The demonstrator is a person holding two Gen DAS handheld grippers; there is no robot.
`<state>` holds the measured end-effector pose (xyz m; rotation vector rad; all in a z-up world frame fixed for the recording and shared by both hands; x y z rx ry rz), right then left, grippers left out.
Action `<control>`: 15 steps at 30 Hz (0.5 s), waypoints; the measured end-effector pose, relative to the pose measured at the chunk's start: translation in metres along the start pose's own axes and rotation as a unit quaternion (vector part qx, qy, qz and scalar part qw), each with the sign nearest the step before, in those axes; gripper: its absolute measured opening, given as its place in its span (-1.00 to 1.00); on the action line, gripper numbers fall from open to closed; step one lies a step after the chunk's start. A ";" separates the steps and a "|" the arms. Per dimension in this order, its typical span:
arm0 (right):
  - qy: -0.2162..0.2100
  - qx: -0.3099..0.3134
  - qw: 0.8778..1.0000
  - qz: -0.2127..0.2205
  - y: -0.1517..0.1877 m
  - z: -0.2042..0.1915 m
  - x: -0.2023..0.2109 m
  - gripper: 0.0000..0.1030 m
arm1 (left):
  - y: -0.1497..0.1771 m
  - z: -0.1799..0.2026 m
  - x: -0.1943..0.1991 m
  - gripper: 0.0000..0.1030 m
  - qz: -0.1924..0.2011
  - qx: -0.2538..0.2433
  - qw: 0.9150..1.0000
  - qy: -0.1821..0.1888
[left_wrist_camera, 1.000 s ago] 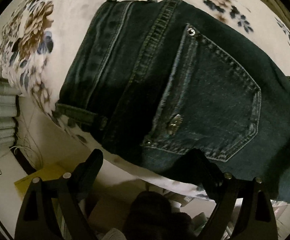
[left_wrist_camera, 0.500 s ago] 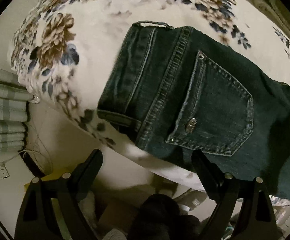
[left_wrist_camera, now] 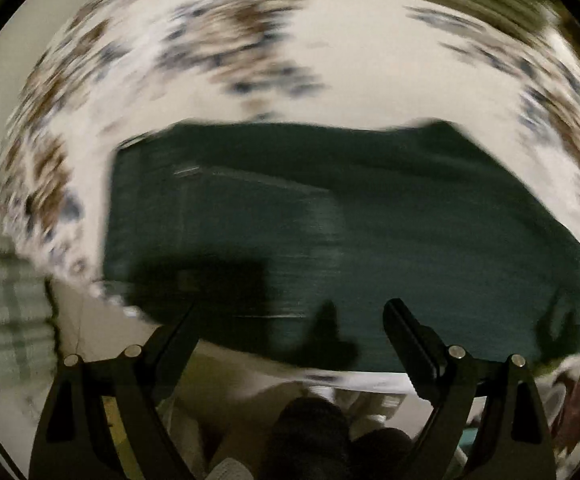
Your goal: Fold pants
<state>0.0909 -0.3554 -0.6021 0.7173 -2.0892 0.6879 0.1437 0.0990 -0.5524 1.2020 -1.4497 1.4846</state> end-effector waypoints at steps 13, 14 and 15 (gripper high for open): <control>0.012 -0.248 0.950 0.187 -0.093 0.328 0.094 -0.22 | 0.042 0.206 -0.049 0.78 -0.035 -0.116 0.991 0.062; -0.004 -0.252 0.946 0.203 -0.094 0.333 0.094 -0.34 | 0.046 0.208 -0.057 0.78 -0.043 -0.118 0.990 0.058; -0.018 -0.256 0.943 0.213 -0.088 0.326 0.088 -0.34 | 0.049 0.209 -0.064 0.81 -0.050 -0.119 0.990 0.054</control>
Point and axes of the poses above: each gripper's, at about its wrist camera, not at the fingertips, and x roughly against the way its jaws point, z to its right, y to its underside, the point moved 3 cm from there along -x, roughly the way its jaws point, and after that the axes turned 12 degrees about z, right-handed, at the moved point
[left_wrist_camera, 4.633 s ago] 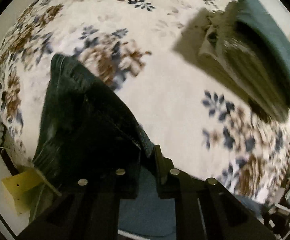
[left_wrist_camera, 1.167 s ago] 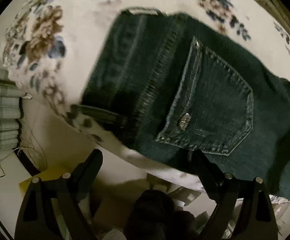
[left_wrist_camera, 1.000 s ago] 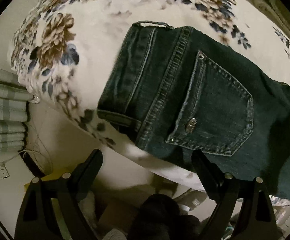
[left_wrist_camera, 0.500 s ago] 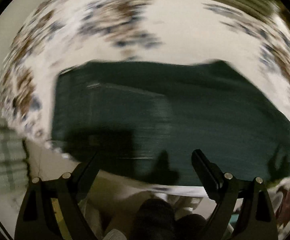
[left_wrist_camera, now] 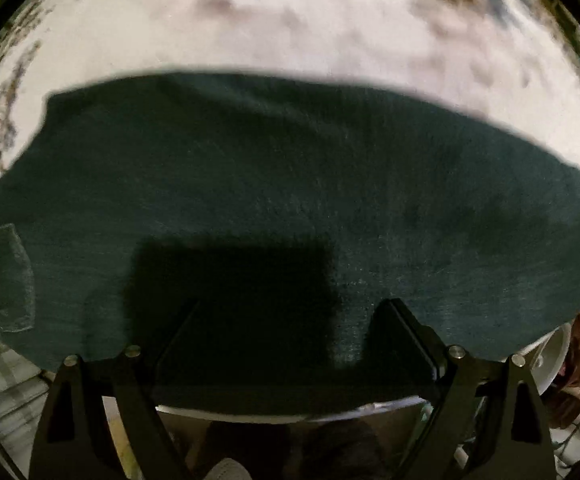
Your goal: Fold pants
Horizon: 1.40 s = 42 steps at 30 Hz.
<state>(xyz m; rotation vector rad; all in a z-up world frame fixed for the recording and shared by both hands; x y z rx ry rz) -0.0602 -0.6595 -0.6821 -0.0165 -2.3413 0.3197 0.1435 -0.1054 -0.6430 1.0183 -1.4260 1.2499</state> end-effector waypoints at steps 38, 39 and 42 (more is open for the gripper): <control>-0.136 0.239 0.961 -0.034 0.131 -0.263 0.028 -0.88 | 0.001 -0.083 0.097 1.00 0.099 0.139 0.985 0.029; -0.138 0.252 0.957 -0.039 0.151 -0.272 0.032 -0.88 | 0.005 -0.094 0.101 1.00 0.100 0.144 0.984 0.027; -0.136 0.291 0.945 -0.060 0.222 -0.291 0.033 -0.88 | 0.026 -0.120 0.110 1.00 0.103 0.163 0.981 0.019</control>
Point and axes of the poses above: each gripper's, at about its wrist camera, not at the fingertips, and x roughly against the way its jaws point, z to its right, y to its underside, the point moved 3 cm from there along -x, roughly the way its jaws point, and after that the axes turned 12 degrees about z, right-handed, at the moved point
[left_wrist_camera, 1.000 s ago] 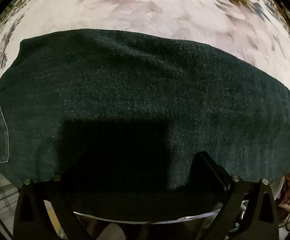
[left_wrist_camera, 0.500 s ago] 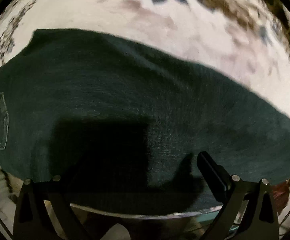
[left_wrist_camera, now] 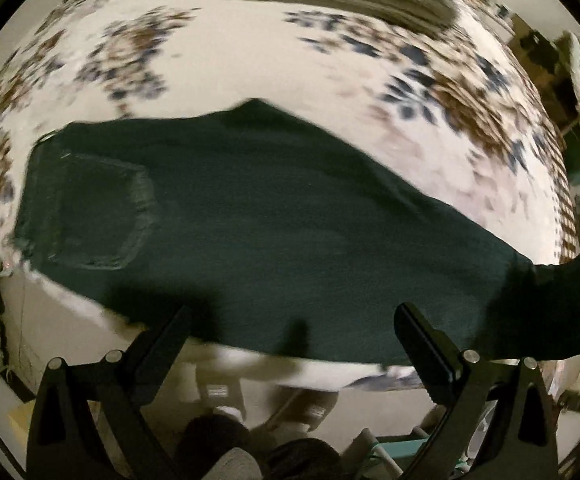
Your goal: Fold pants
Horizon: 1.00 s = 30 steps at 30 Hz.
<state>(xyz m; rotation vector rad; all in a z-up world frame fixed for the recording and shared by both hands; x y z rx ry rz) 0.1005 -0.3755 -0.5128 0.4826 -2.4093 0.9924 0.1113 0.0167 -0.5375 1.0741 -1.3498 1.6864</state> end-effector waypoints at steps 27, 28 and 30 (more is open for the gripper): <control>0.067 0.220 0.956 -0.181 0.318 -0.141 -0.145 -0.05 | 0.028 -0.202 0.000 1.00 -0.015 0.100 0.993 -0.061; 0.045 0.197 0.958 -0.204 0.323 -0.146 -0.144 0.11 | 0.028 -0.205 0.001 1.00 -0.014 0.105 0.992 -0.062; -0.023 0.138 0.951 -0.275 0.336 -0.158 -0.140 0.11 | 0.028 -0.211 0.000 1.00 -0.012 0.112 0.991 -0.068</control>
Point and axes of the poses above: each gripper's, at about its wrist camera, not at the fingertips, and x roughly against the way its jaws point, z to its right, y to its underside, the point moved 3 cm from there along -x, roughly the way its jaws point, and after that the axes turned 12 degrees about z, right-handed, at the moved point
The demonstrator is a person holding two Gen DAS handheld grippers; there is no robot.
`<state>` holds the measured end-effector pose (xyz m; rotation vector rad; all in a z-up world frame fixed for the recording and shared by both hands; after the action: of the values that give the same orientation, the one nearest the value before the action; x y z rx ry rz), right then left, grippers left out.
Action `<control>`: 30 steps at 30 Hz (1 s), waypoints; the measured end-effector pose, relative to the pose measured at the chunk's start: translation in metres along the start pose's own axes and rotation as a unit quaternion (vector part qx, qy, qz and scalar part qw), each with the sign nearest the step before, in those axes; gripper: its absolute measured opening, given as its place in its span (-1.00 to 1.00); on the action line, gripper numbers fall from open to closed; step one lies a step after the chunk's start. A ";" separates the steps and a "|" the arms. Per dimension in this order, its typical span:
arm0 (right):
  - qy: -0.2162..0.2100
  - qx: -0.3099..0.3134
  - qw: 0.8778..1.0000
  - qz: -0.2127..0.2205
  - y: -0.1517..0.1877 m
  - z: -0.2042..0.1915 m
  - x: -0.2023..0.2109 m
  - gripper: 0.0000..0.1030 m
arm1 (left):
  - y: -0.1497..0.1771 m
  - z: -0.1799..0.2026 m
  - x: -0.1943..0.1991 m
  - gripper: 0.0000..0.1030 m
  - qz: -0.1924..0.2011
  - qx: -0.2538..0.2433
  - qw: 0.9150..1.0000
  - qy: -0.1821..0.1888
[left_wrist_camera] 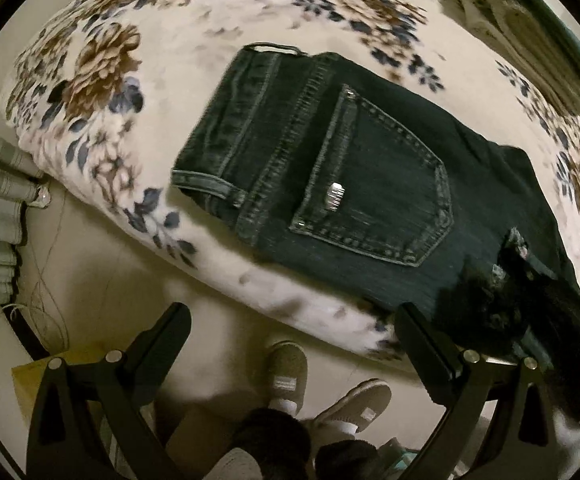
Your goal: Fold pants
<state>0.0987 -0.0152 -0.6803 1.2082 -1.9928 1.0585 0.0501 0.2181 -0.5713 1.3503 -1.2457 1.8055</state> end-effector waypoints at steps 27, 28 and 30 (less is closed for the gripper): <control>0.101 -0.056 0.993 -0.016 0.002 0.065 0.045 -0.18 | -0.008 -0.077 -0.081 0.99 0.077 0.346 0.931 0.085; 0.109 -0.049 0.993 -0.015 0.000 0.066 0.046 -0.18 | -0.012 -0.078 -0.078 0.96 0.093 0.352 0.928 0.080; 0.127 -0.030 0.991 -0.014 -0.001 0.065 0.048 -0.18 | -0.021 -0.078 -0.076 0.66 0.127 0.356 0.922 0.079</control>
<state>0.0747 -0.0922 -0.6761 1.0115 -1.7947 1.0727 0.0603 0.3043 -0.6398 1.3923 -0.7113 2.6573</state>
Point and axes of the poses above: each gripper's, at about its wrist camera, not at the fingertips, and x roughly against the way its jaws point, z to its right, y to its underside, the point moved 3 cm from there along -x, roughly the way its jaws point, and after that the axes turned 12 degrees about z, right-handed, at the moved point
